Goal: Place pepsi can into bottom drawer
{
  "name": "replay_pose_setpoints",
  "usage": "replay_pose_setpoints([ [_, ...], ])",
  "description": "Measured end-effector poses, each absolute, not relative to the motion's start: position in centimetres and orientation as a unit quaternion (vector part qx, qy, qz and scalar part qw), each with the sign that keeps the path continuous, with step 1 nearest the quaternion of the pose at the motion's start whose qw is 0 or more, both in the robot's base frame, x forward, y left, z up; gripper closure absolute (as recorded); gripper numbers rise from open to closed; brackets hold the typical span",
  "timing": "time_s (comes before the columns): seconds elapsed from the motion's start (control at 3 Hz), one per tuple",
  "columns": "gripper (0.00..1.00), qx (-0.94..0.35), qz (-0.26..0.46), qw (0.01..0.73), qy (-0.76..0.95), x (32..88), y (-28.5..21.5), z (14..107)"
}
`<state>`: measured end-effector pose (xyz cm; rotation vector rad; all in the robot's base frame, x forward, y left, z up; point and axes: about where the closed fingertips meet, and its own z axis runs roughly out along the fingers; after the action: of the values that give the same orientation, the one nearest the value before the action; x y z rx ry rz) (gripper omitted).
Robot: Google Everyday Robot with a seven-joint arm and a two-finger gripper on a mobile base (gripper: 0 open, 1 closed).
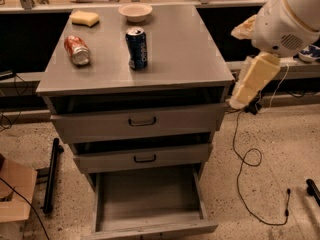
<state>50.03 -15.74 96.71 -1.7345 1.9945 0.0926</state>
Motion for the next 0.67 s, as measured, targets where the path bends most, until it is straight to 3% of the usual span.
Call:
replay_pose_setpoints([
  [0.67,0.0,-0.668,0.114,0.302,0.67,59.8,-8.9,95.9],
])
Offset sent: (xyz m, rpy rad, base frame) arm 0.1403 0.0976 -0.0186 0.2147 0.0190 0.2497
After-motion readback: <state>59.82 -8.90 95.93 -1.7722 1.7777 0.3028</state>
